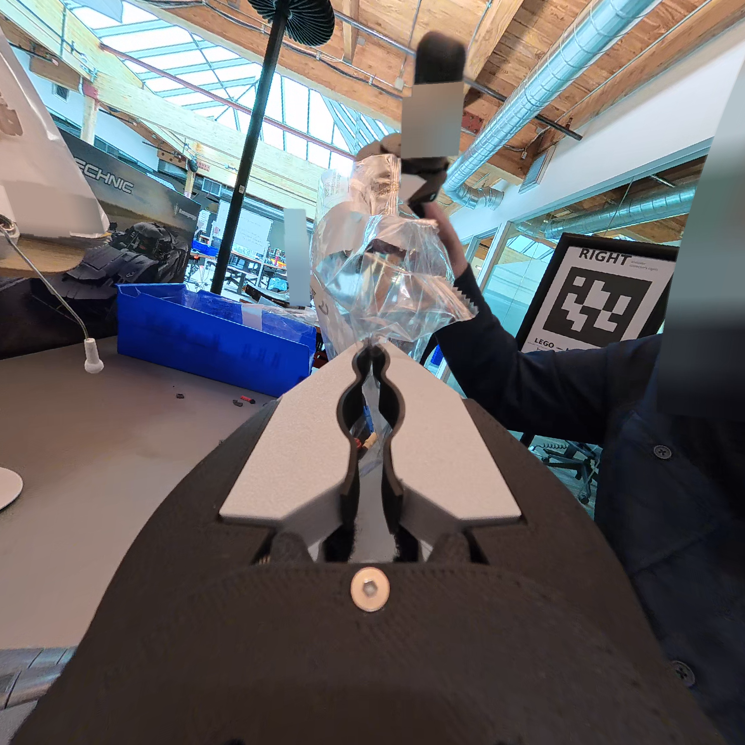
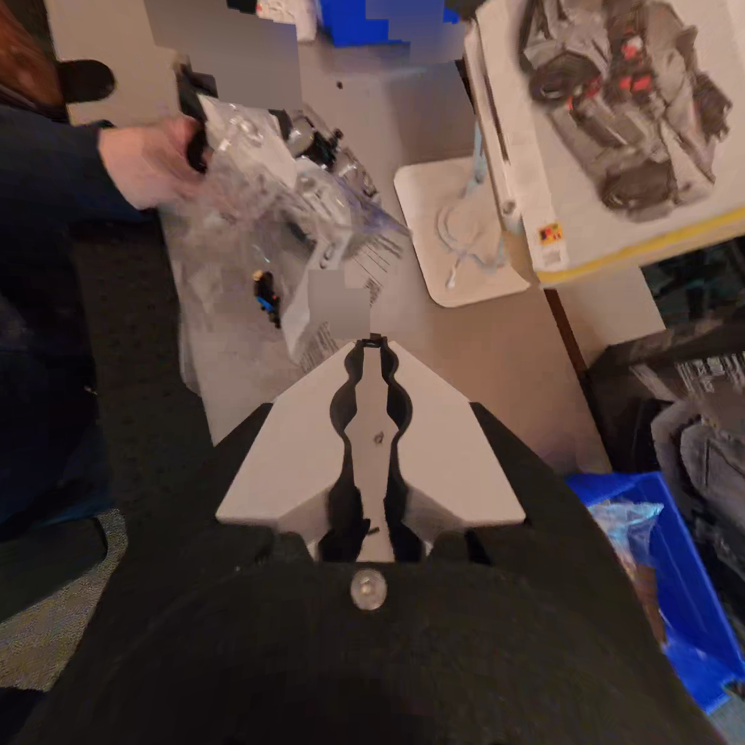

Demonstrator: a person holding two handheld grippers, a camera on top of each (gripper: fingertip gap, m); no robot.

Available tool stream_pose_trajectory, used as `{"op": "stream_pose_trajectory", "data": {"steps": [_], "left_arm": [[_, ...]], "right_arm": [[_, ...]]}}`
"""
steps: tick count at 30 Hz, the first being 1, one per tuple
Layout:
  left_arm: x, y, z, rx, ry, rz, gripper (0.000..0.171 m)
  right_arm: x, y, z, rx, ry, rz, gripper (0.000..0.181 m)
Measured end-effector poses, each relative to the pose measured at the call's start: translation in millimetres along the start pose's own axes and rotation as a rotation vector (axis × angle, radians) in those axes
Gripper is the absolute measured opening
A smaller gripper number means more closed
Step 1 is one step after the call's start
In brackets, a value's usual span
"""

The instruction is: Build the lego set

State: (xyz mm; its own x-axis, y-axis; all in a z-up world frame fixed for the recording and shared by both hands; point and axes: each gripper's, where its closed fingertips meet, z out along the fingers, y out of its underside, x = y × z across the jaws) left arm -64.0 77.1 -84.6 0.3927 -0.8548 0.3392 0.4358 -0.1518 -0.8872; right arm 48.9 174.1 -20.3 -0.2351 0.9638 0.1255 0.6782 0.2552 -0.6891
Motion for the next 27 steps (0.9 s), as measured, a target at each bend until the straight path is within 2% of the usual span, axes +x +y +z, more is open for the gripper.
{"op": "stream_pose_trajectory", "data": {"steps": [4,6,10,12,14,17,21,23,27], "left_arm": [[0.9,0.6,0.1,-0.001,0.001,0.000,0.000],[1.2,0.5,-0.3,-0.001,0.002,0.000,0.000],[1.7,-4.8,-4.0,0.019,-0.003,0.007,0.000],[1.6,-9.0,-6.8,0.033,-0.007,0.011,0.000],[0.6,-14.0,-10.8,0.050,-0.017,0.015,0.000],[-0.3,-21.1,-16.5,0.078,-0.029,0.022,0.000],[-0.3,-24.1,-19.7,0.090,-0.035,0.026,0.000],[-0.5,-23.7,-19.6,0.088,-0.036,0.026,0.000],[-1.0,-23.1,-18.5,0.082,-0.032,0.026,0.000]], "right_arm": [[-22.7,-16.3,20.7,-0.033,-0.062,-0.046,0.007],[-23.3,-15.9,31.3,-0.066,-0.064,-0.047,0.023],[8.7,-18.1,19.3,0.014,0.032,0.026,0.016],[41.2,5.4,18.4,-0.048,0.129,0.085,0.019],[62.7,42.3,33.0,-0.165,0.131,0.176,0.022],[93.3,109.7,69.5,-0.415,0.181,0.266,0.022],[112.6,182.2,122.4,-0.681,0.201,0.328,0.023],[120.3,204.6,138.4,-0.756,0.203,0.371,0.021],[130.6,219.7,152.3,-0.801,0.209,0.405,0.017]]}}
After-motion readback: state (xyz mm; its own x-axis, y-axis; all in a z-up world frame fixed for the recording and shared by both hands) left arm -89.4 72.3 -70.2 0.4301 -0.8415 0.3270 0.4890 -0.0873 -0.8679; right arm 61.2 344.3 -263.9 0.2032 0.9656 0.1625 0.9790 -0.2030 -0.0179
